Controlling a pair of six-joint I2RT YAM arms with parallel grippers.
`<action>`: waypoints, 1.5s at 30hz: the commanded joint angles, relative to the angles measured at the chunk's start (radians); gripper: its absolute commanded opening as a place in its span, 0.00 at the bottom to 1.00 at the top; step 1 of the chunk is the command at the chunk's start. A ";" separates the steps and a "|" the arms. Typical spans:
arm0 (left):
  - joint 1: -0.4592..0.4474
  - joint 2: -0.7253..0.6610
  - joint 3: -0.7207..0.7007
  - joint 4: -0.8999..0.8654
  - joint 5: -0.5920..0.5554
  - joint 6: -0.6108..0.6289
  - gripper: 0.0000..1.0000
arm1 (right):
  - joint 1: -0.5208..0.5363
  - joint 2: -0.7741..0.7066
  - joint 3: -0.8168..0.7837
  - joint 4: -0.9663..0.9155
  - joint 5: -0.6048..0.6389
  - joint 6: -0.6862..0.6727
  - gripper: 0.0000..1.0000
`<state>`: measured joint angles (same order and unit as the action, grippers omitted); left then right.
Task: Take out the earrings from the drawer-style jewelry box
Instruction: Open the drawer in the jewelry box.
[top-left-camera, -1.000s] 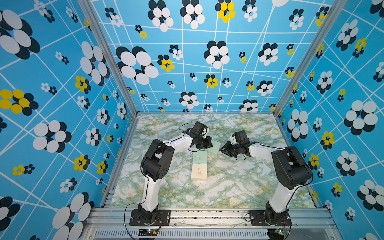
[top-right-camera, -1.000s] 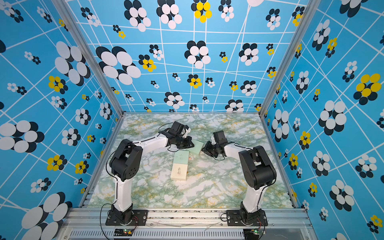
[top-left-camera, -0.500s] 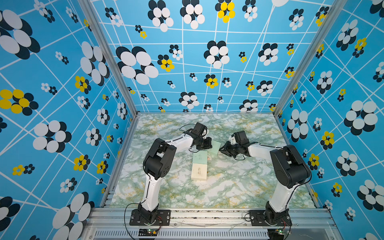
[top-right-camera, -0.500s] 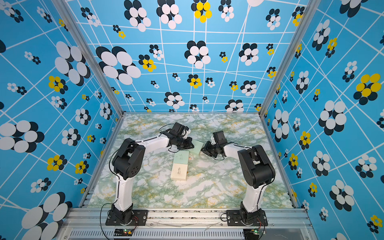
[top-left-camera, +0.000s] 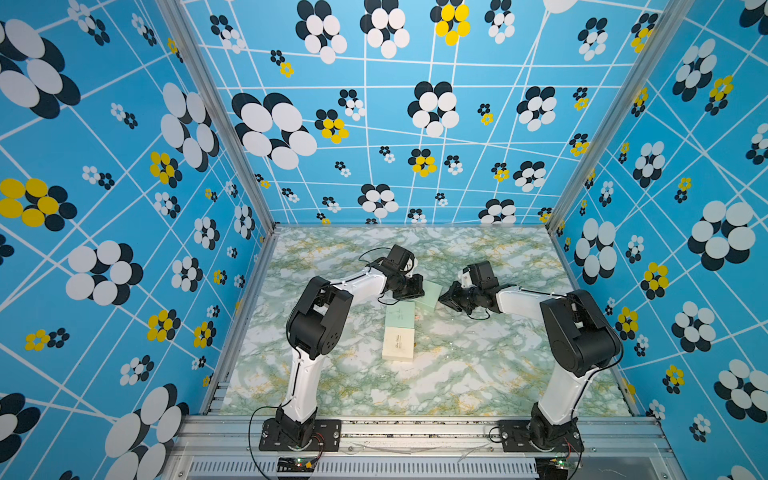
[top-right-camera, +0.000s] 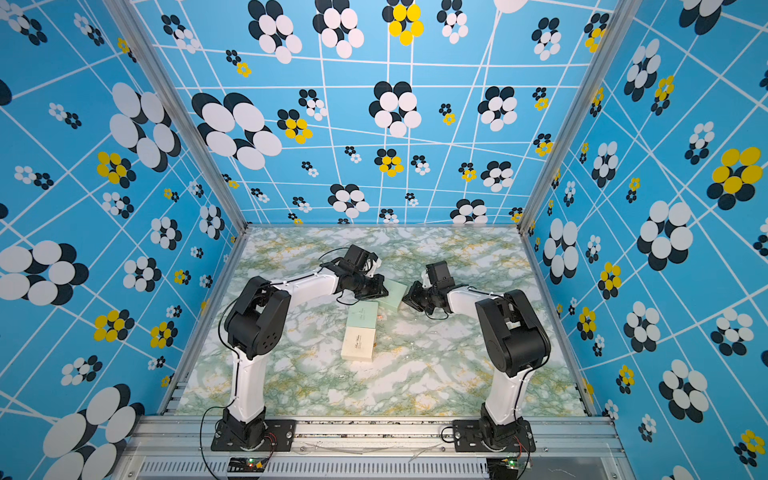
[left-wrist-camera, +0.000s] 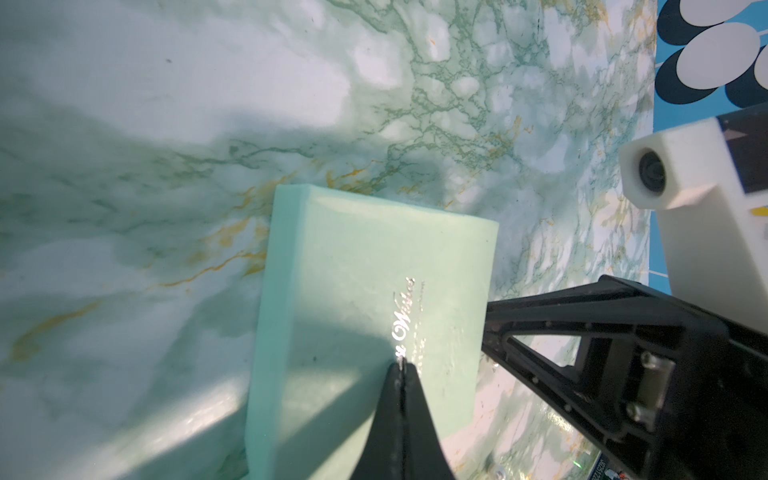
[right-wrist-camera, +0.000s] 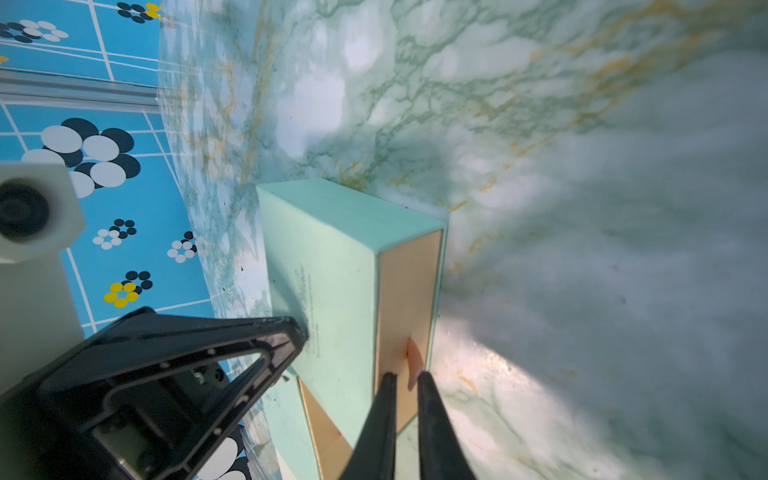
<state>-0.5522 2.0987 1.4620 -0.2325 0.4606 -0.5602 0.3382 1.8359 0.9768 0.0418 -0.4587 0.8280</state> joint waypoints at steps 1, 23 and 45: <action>0.000 0.028 0.011 -0.055 -0.023 0.015 0.00 | -0.007 0.022 0.002 0.010 -0.012 0.005 0.14; 0.027 0.014 -0.029 -0.027 0.001 0.008 0.00 | -0.007 0.002 0.009 -0.028 0.015 -0.038 0.00; 0.039 0.009 -0.054 -0.018 0.003 0.006 0.00 | -0.007 -0.090 0.034 -0.300 0.244 -0.160 0.00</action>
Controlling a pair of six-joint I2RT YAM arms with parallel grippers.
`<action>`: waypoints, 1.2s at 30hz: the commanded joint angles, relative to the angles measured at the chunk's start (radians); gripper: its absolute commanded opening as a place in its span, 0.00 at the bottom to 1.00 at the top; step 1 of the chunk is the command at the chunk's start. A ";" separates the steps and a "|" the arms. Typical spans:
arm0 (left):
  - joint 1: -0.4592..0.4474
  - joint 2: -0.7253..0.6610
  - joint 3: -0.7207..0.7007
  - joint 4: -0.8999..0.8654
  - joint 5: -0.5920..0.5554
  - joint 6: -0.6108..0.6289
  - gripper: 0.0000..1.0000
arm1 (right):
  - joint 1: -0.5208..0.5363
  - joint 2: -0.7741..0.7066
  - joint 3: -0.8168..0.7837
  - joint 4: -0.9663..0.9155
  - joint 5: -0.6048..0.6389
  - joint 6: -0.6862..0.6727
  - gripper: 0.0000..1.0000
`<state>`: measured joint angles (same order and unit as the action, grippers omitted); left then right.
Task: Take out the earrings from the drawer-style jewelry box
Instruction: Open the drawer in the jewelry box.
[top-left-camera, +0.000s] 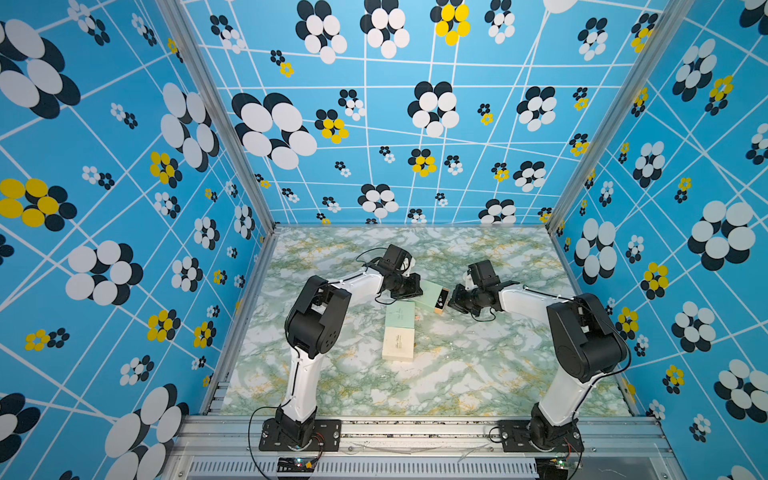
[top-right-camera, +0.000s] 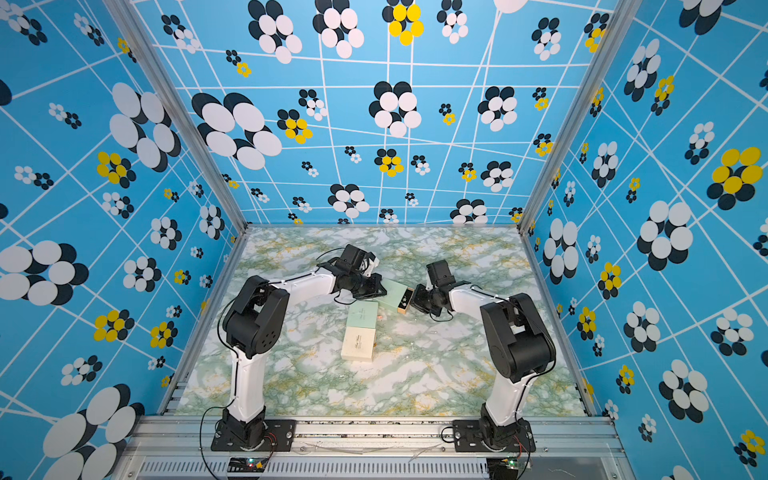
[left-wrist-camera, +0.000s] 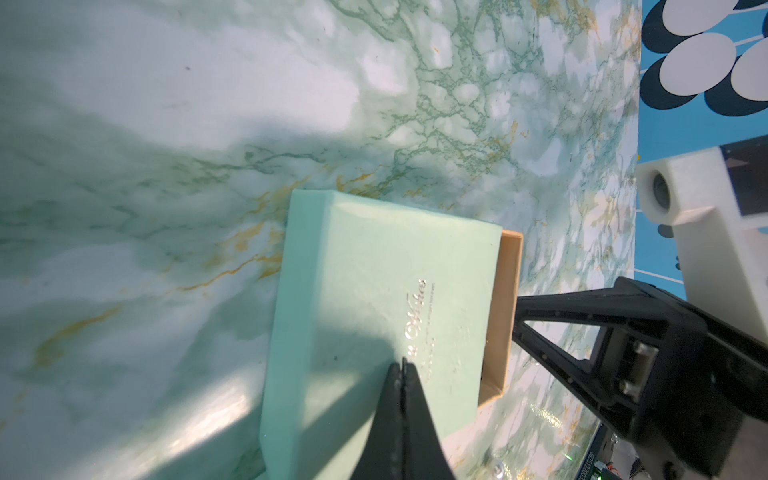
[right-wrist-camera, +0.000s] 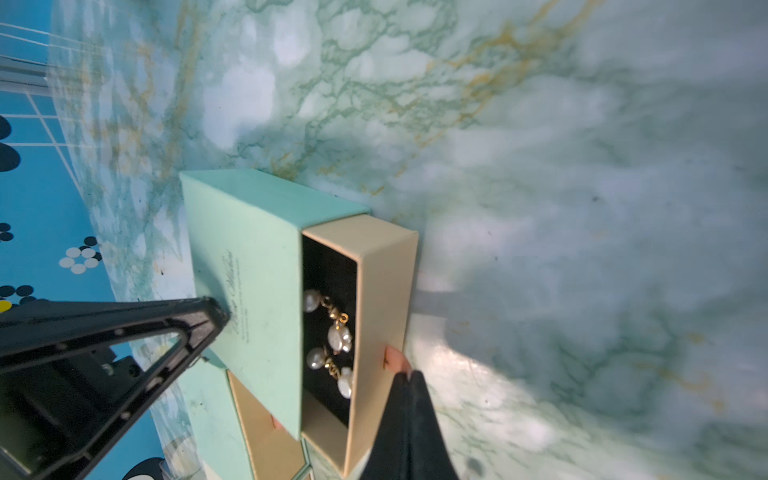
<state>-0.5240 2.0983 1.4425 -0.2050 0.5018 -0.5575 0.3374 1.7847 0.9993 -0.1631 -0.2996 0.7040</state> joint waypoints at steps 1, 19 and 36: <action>0.012 0.009 -0.033 -0.046 -0.039 0.003 0.00 | -0.006 -0.043 0.010 -0.106 0.095 -0.040 0.00; 0.012 0.004 -0.031 -0.056 -0.042 0.005 0.00 | -0.006 -0.063 0.015 -0.131 0.091 -0.118 0.16; 0.012 0.003 -0.002 -0.102 -0.031 0.039 0.00 | 0.015 -0.066 0.304 -0.470 0.128 -0.679 0.29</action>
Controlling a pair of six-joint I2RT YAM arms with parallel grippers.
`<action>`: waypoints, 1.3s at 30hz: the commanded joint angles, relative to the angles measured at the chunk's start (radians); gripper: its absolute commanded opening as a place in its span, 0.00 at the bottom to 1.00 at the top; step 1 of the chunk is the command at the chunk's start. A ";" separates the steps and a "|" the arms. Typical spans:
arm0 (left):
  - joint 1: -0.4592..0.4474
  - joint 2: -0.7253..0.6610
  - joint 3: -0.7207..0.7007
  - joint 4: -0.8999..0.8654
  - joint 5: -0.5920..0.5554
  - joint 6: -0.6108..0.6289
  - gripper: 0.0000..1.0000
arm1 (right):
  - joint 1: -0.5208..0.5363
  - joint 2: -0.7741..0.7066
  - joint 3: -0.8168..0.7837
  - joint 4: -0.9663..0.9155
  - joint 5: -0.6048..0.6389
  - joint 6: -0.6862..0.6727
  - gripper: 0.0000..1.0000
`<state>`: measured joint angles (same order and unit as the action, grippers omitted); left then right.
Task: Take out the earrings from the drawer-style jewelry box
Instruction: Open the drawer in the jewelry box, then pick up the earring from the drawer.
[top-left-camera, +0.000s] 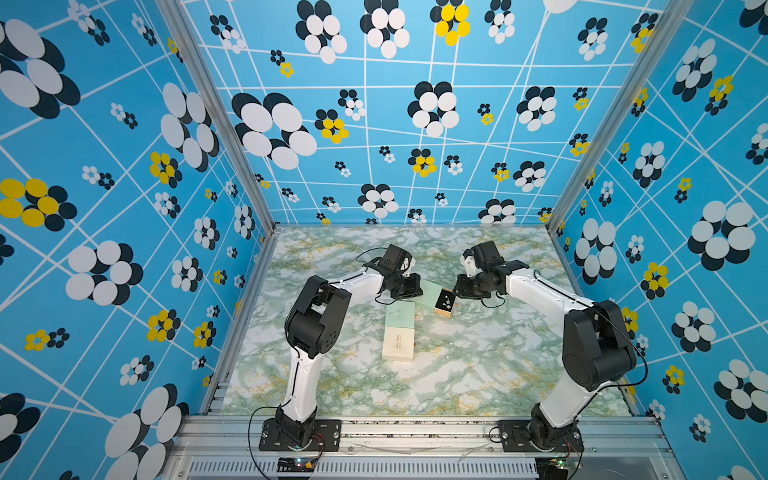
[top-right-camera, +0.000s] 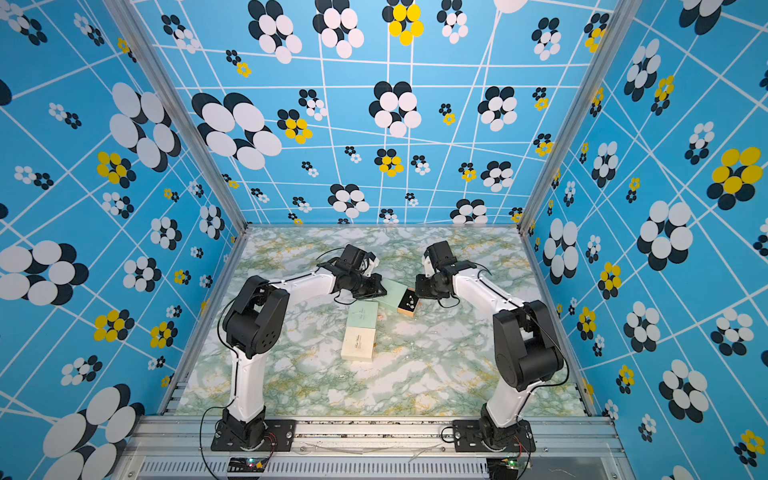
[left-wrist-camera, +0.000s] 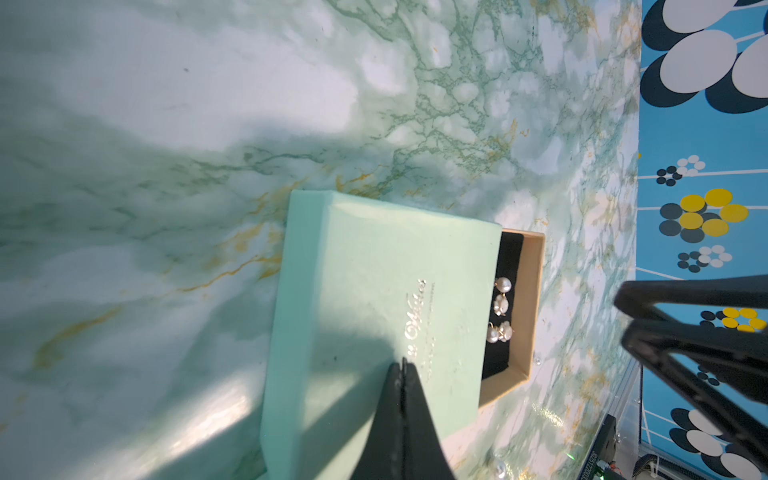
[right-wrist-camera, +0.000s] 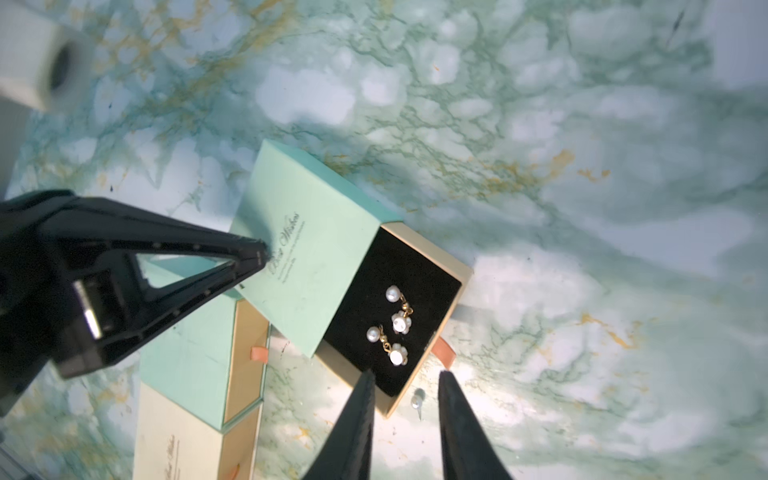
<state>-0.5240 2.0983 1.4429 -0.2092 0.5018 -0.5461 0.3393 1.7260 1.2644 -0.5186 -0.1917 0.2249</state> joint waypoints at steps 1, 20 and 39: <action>0.012 0.004 -0.003 -0.098 -0.031 0.026 0.00 | 0.023 -0.006 0.049 -0.123 0.031 -0.251 0.28; 0.012 0.004 -0.004 -0.095 -0.025 0.021 0.00 | 0.104 0.111 0.066 -0.062 0.127 -0.547 0.19; 0.010 0.003 -0.003 -0.099 -0.031 0.019 0.00 | 0.104 0.184 0.097 -0.007 0.132 -0.468 0.22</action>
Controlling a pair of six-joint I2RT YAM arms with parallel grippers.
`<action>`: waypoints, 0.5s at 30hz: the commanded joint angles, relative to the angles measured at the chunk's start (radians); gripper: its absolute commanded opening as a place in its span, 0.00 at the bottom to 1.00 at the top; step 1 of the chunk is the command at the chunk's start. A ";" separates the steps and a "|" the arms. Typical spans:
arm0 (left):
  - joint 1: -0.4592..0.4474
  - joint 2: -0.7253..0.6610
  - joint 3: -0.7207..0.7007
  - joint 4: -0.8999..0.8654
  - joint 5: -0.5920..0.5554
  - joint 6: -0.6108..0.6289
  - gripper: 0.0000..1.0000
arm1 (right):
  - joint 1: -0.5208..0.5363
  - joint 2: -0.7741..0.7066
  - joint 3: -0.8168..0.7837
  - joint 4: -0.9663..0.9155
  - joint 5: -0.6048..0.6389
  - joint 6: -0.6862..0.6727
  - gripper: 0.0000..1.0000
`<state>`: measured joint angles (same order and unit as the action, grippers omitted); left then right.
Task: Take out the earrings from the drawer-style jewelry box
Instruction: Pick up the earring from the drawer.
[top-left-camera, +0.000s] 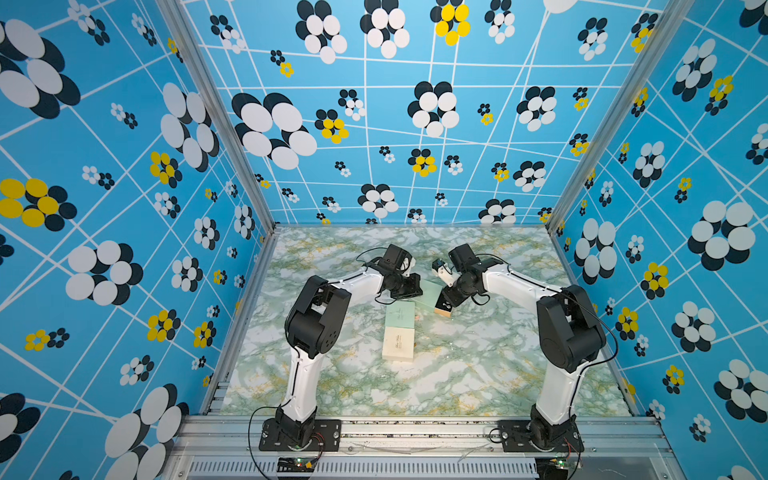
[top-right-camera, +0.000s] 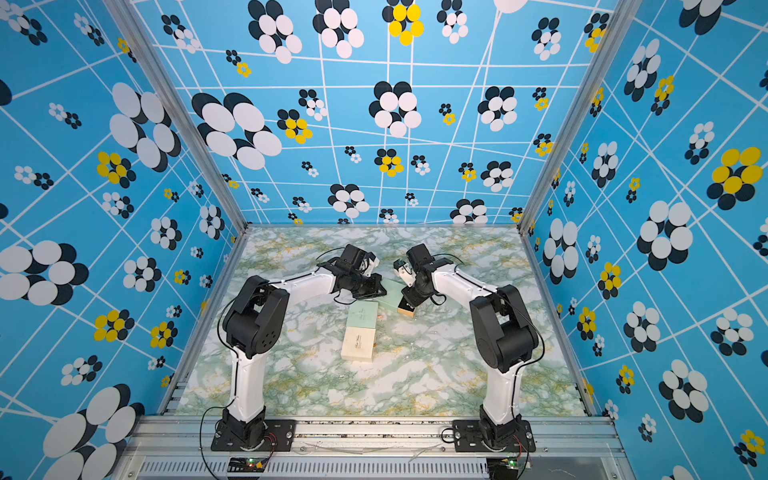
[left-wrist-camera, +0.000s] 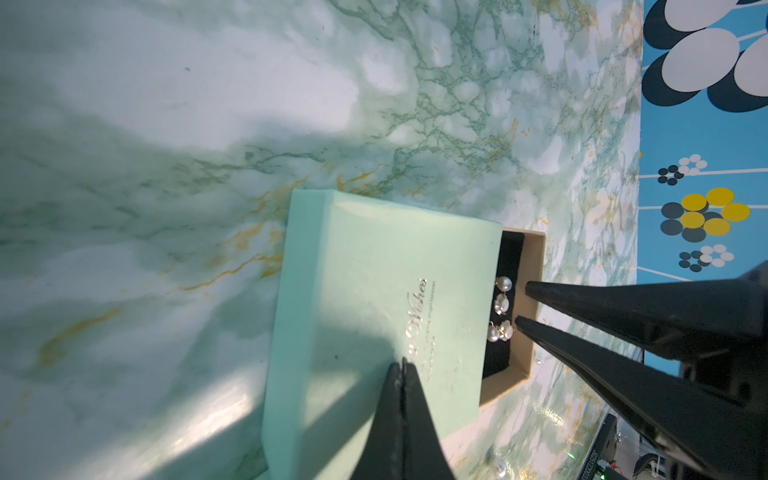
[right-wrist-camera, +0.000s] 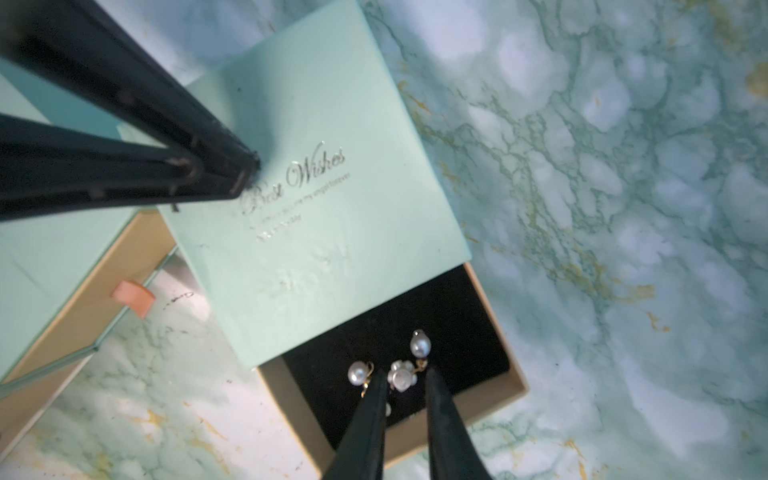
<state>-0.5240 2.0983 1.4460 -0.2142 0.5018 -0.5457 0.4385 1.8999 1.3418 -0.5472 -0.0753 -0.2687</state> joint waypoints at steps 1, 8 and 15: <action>0.010 0.003 -0.006 -0.094 -0.032 0.019 0.00 | 0.005 0.011 0.017 0.027 0.022 0.028 0.22; 0.010 0.003 -0.006 -0.094 -0.033 0.019 0.00 | 0.005 0.018 0.016 0.035 0.039 0.033 0.22; 0.010 0.006 -0.006 -0.093 -0.031 0.018 0.00 | 0.005 0.023 0.003 0.074 0.040 0.046 0.22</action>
<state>-0.5240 2.0983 1.4460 -0.2142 0.5018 -0.5457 0.4385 1.9041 1.3418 -0.4995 -0.0521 -0.2455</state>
